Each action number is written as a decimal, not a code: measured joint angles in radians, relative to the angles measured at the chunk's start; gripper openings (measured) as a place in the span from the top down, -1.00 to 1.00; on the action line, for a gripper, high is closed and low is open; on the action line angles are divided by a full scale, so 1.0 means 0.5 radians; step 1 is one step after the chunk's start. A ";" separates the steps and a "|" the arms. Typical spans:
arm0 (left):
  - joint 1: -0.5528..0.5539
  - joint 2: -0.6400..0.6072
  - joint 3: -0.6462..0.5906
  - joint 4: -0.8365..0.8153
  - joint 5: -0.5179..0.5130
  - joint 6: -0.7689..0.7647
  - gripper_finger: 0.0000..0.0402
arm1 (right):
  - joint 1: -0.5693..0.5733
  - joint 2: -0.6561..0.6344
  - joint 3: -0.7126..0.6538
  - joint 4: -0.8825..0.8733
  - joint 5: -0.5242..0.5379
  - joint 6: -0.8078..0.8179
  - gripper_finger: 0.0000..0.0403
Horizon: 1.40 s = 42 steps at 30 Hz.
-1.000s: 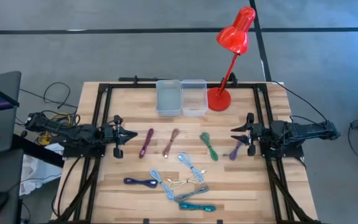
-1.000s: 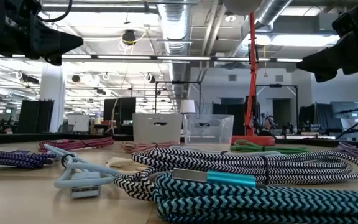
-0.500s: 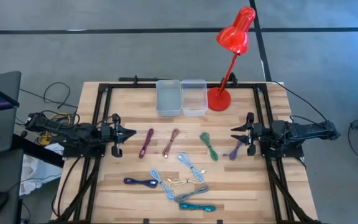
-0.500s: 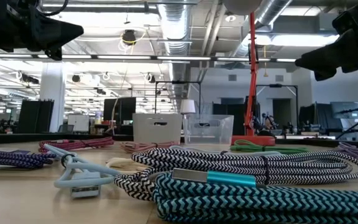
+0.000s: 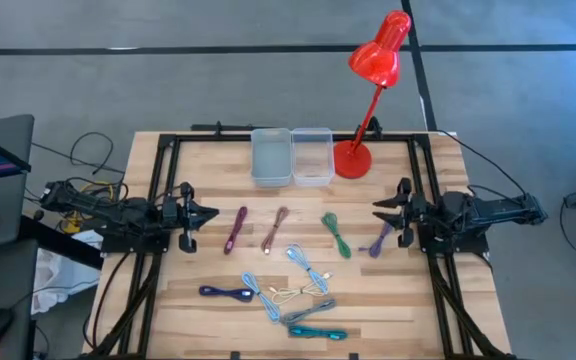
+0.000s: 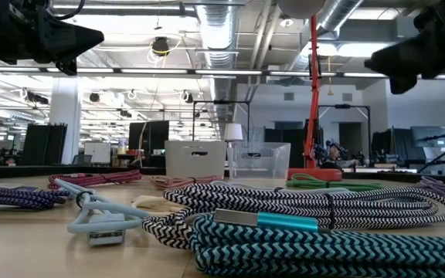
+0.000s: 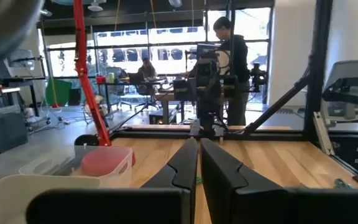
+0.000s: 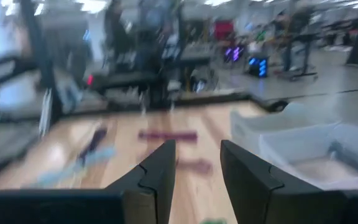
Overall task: Pick & Place USB Port
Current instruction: Put the green charger cable into the transparent bin
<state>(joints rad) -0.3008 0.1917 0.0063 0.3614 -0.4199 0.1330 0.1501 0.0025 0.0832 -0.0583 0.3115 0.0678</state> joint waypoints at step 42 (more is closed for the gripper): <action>0.000 0.382 0.000 0.343 -0.426 -0.069 0.71 | -0.081 1.670 0.677 -0.626 0.111 0.807 0.03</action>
<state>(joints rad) -0.3008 0.3826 0.0063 0.5327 -0.6327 0.0986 0.1096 0.8374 0.4217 -0.3710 0.3668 0.4711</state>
